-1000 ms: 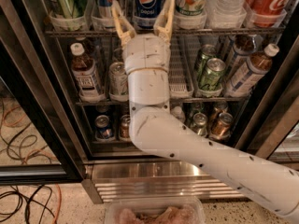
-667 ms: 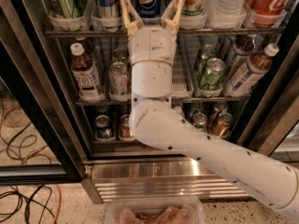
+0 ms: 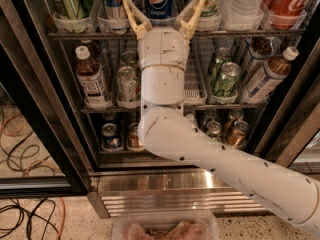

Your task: Pick pepsi can from top shelf of fridge

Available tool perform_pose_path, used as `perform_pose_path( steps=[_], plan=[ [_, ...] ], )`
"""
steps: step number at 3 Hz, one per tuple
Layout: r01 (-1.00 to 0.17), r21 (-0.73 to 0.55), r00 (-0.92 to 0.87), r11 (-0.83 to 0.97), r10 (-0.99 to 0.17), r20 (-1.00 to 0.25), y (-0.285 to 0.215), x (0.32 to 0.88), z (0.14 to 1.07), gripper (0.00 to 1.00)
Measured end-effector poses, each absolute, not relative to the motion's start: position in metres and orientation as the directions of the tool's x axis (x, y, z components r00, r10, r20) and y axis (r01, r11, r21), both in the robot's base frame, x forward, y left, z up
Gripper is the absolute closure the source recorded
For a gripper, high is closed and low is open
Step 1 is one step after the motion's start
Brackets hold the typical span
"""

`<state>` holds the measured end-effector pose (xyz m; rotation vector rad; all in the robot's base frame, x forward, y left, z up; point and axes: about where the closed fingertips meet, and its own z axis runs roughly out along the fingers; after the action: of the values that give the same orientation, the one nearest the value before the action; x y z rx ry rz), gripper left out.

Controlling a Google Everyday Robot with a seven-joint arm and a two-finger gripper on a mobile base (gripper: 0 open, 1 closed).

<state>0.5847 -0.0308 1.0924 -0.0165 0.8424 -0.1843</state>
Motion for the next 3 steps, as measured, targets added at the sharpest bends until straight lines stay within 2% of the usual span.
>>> perform_pose_path(
  steps=[1, 2, 3],
  plan=[
    [0.156, -0.087, 0.651, 0.984, -0.169, -0.74, -0.0308, 0.5847, 1.0924, 0.41],
    [0.156, -0.087, 0.651, 0.984, -0.169, -0.74, -0.0308, 0.5847, 1.0924, 0.56],
    [0.156, -0.087, 0.65, 0.984, -0.169, -0.741, -0.0308, 0.5846, 1.0924, 0.57]
  ],
)
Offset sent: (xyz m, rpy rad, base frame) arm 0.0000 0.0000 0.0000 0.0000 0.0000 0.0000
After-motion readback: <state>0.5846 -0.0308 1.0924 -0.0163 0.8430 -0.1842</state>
